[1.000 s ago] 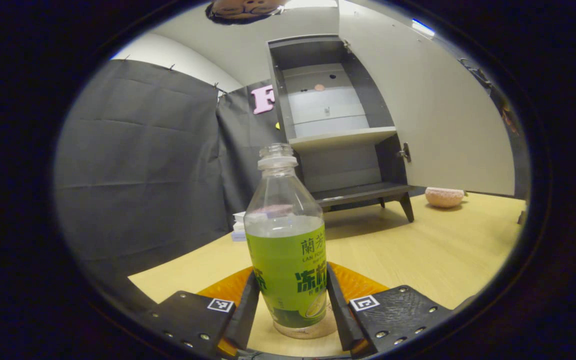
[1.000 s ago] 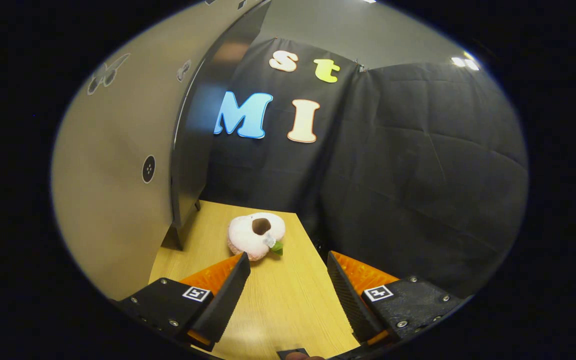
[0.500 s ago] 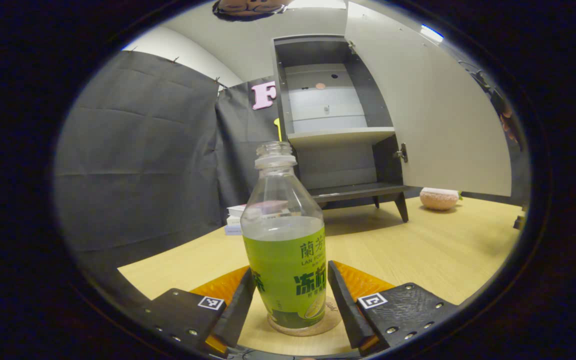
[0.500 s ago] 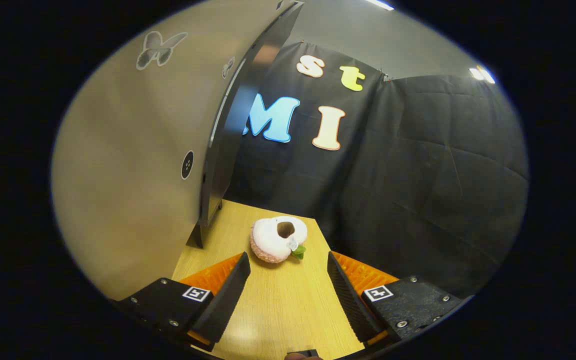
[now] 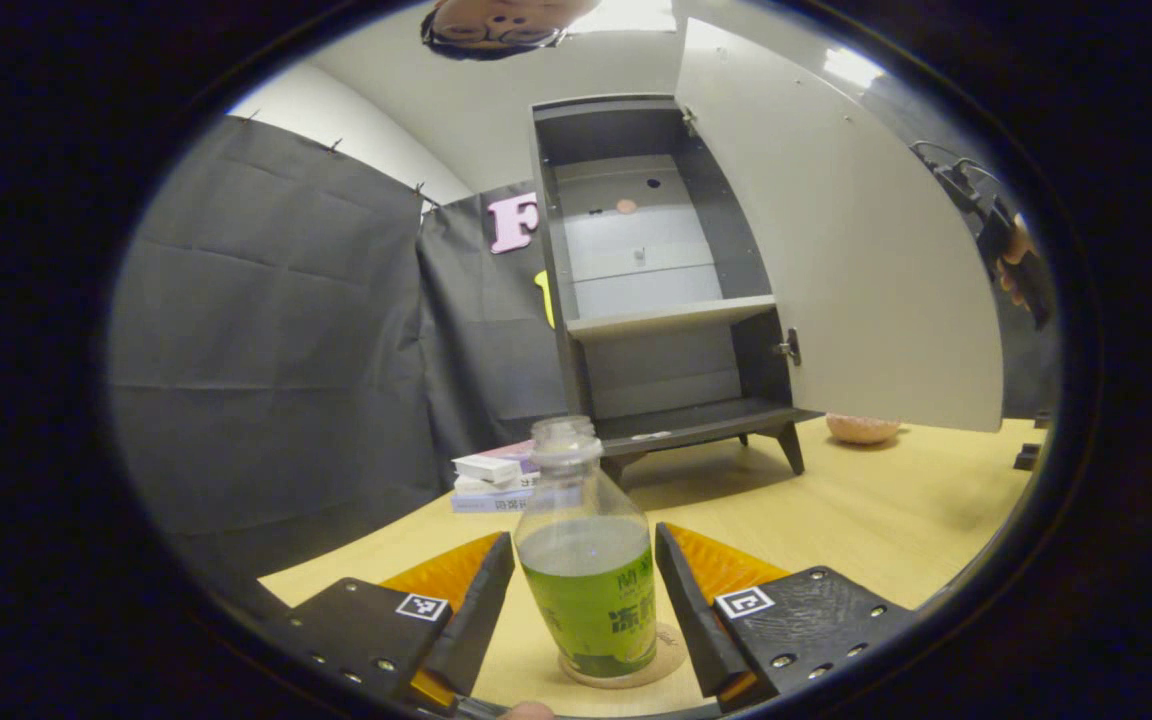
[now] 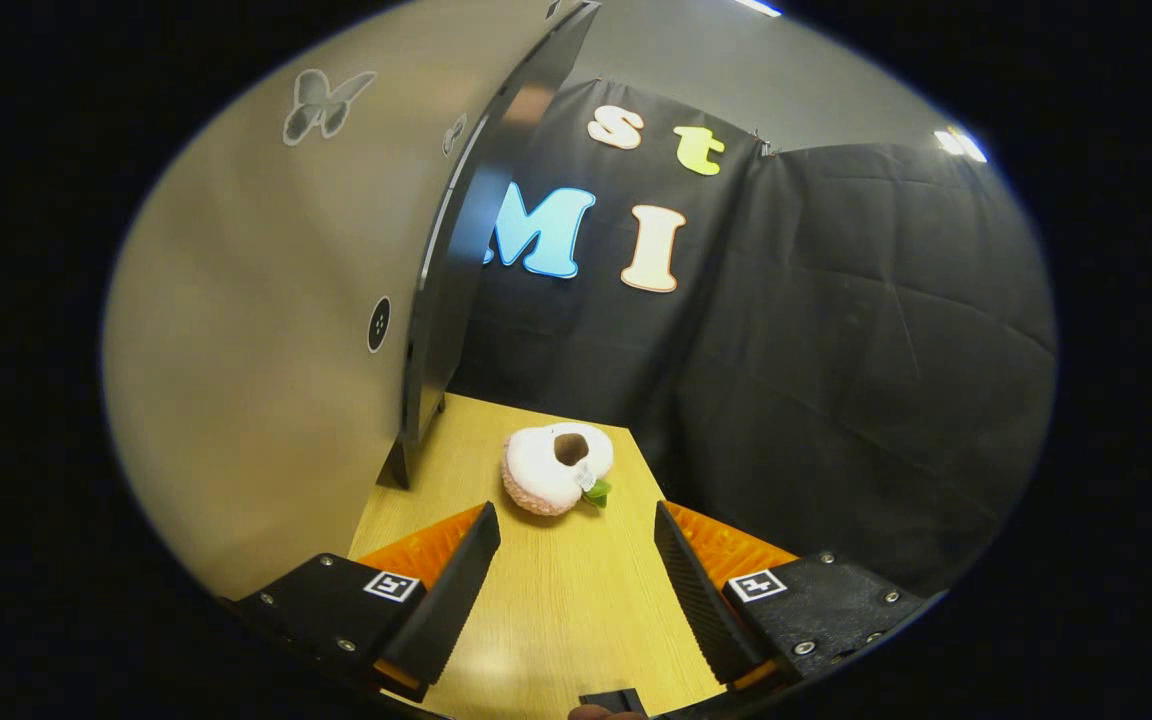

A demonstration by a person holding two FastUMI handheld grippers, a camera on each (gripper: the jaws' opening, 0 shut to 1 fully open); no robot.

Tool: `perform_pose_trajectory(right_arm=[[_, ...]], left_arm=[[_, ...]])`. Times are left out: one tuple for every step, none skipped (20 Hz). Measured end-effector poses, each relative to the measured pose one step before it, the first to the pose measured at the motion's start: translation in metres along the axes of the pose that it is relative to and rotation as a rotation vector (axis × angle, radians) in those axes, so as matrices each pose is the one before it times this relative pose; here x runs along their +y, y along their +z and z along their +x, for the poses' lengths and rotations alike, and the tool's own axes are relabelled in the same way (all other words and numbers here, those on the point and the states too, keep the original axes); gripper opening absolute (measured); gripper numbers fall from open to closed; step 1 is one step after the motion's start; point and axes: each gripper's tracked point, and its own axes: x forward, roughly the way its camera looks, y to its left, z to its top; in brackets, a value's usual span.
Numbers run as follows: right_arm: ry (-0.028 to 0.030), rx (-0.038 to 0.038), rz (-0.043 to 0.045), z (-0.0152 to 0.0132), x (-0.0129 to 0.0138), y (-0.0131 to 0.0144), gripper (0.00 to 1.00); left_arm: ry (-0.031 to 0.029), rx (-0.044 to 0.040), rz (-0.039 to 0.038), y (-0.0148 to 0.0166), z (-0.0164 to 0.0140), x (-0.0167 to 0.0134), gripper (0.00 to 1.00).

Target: Open the cabinet door with the right hand, grasp the bottle in the cabinet with the left hand and place it on the coaster, then close the cabinet door with the right hand.

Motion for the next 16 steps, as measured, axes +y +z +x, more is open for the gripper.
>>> perform_pose_trajectory(right_arm=[[0.00389, -0.00431, 0.02248, -0.0009, -0.00193, 0.00152, 0.96], [-0.0077, -0.01217, 0.02639, -0.00269, -0.0053, 0.00357, 0.96], [-0.01338, -0.00426, 0.01496, -0.00012, -0.00585, 0.00056, 0.96], [-0.01283, 0.00169, 0.01411, -0.00197, -0.00632, -0.00083, 0.95], [-0.01148, 0.00164, 0.02049, -0.00194, -0.00678, 0.00033, 0.96], [-0.00951, -0.00068, 0.02748, -0.00345, -0.00598, 0.00199, 0.96], [-0.00796, -0.0052, 0.02982, -0.00375, -0.00498, 0.00387, 0.96], [-0.00427, -0.01286, 0.02859, -0.00403, -0.00466, 0.00786, 0.96], [-0.00005, -0.01371, 0.0245, -0.00291, -0.00231, 0.00736, 0.96], [0.00919, -0.00827, 0.01927, -0.00304, -0.00171, 0.00821, 0.95], [0.01315, -0.00134, 0.01507, -0.00328, 0.0001, 0.00572, 0.95], [0.01418, -0.00696, 0.01837, -0.00487, -0.00004, 0.00919, 0.97], [0.01531, -0.01574, 0.0146, -0.00606, 0.00126, 0.0113, 0.97], [0.01391, -0.02459, 0.00165, -0.0075, 0.00151, 0.01333, 0.95], [0.00593, -0.02906, -0.01149, -0.00554, -0.00046, 0.01238, 0.96], [0.00149, -0.03155, -0.02185, -0.00564, -0.00071, 0.01469, 0.95]], left_arm=[[-0.00206, -0.00097, -0.00164, 0.00954, -0.0007, 0.00184, 0.81], [-0.00199, -0.00768, 0.00427, 0.01206, -0.00125, 0.00151, 0.81], [-0.00602, -0.01404, 0.00695, 0.01469, -0.00132, 0.00133, 0.81], [-0.00887, -0.01485, 0.01236, 0.0149, -0.00059, -0.00009, 0.81], [-0.00743, -0.01415, 0.01592, 0.01591, -0.00004, 0.00083, 0.81], [-0.01013, -0.01266, 0.01072, 0.01565, 0.00232, -0.00062, 0.81], [-0.01094, -0.01006, 0.00264, 0.01641, 0.00166, -0.00118, 0.81], [-0.0073, -0.00514, -0.00351, 0.0137, 0.00279, 0.00054, 0.81], [-0.0054, 0.00775, -0.0056, 0.01264, 0.00453, 0.00054, 0.81], [-0.00401, 0.0125, -0.00781, 0.01104, 0.00624, 0.00134, 0.81], [0.00372, 0.00334, -0.0114, 0.01397, 0.00642, 0.00237, 0.81], [-0.00358, -0.00162, -0.00993, 0.01686, 0.0084, -0.00016, 0.76], [-0.00583, 0.0003, -0.00169, 0.01516, 0.00729, -0.00125, 0.81], [0.00342, -0.01061, -0.00021, 0.01658, 0.00651, 0.00137, 0.81], [-0.00765, -0.01972, 0.00317, 0.01677, 0.00861, -0.00233, 0.81], [-0.00827, -0.01962, 0.00887, 0.017, 0.00836, -0.00336, 0.78]])
